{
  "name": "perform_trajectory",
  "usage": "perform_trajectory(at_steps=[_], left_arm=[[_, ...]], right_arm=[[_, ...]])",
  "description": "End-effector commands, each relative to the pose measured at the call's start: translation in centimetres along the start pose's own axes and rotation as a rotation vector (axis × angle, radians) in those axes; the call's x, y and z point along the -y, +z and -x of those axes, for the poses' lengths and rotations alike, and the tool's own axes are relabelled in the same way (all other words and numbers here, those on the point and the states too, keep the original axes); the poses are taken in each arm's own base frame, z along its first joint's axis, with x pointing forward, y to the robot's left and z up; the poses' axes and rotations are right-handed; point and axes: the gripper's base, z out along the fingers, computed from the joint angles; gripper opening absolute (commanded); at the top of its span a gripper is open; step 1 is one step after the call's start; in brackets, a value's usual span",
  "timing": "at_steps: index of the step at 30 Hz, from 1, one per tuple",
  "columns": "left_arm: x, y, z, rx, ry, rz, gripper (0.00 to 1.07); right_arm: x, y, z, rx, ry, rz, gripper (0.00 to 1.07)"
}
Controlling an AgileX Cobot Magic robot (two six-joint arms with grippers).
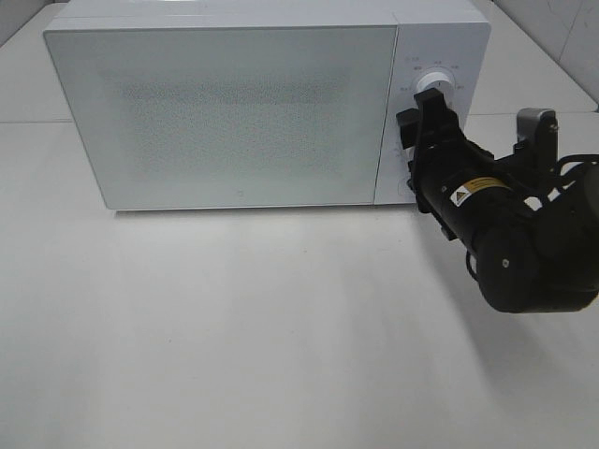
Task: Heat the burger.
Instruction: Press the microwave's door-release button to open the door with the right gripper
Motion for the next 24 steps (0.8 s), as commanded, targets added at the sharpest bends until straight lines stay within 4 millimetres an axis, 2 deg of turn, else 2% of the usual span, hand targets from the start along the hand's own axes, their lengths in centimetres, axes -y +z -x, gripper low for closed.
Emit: perform_trajectory(at_steps=[1,2,4,7,9,10,12,14,15,16,17,19,20,24], left_arm=[[0.1,-0.2,-0.2,0.011,-0.013,-0.004,1.01],[0.1,-0.2,-0.2,0.011,-0.013,-0.004,1.01],[0.1,-0.2,-0.2,0.011,-0.013,-0.004,1.01],[0.1,-0.2,-0.2,0.011,-0.013,-0.004,1.01],[0.1,-0.2,-0.2,0.011,-0.013,-0.004,1.01],[0.1,-0.2,-0.2,0.011,-0.013,-0.004,1.01],[0.1,-0.2,-0.2,0.011,-0.013,-0.004,1.01],[0.1,-0.2,-0.2,0.011,-0.013,-0.004,1.01],[0.1,-0.2,-0.2,0.011,-0.013,-0.004,1.01],[0.1,-0.2,-0.2,0.011,-0.013,-0.004,1.01],[0.1,-0.2,-0.2,0.011,-0.013,-0.004,1.01],[0.1,-0.2,-0.2,0.011,-0.013,-0.004,1.01],[0.1,-0.2,-0.2,0.011,-0.013,-0.004,1.01],[0.1,-0.2,-0.2,0.011,-0.013,-0.004,1.01]], right_arm=[[-0.9,-1.1,0.7,-0.007,-0.097,0.038,0.67],[-0.9,-1.1,0.7,-0.007,-0.097,0.038,0.67],[-1.3,-2.1,0.8,-0.063,-0.245,-0.004,0.70],[-1.4,-2.4,0.7,-0.112,-0.339,-0.042,0.72],[-1.6,-3.0,0.4,-0.225,-0.511,-0.121,0.73],[-1.6,-3.0,0.4,-0.225,-0.511,-0.121,0.73],[-1.9,-3.6,0.5,-0.313,-0.664,-0.166,0.73],[-1.9,-3.8,0.5,-0.336,-0.705,-0.178,0.73],[-2.3,-4.2,0.6,-0.381,-0.803,-0.187,0.73],[-2.3,-4.2,0.6,-0.381,-0.803,-0.187,0.73],[-2.7,-4.6,0.7,-0.417,-0.893,-0.182,0.73],[-2.8,-4.8,0.8,-0.434,-0.927,-0.182,0.73],[-3.3,-5.2,0.9,-0.464,-1.008,-0.169,0.75],[-4.2,-5.8,1.2,-0.499,-1.098,-0.148,0.79]])
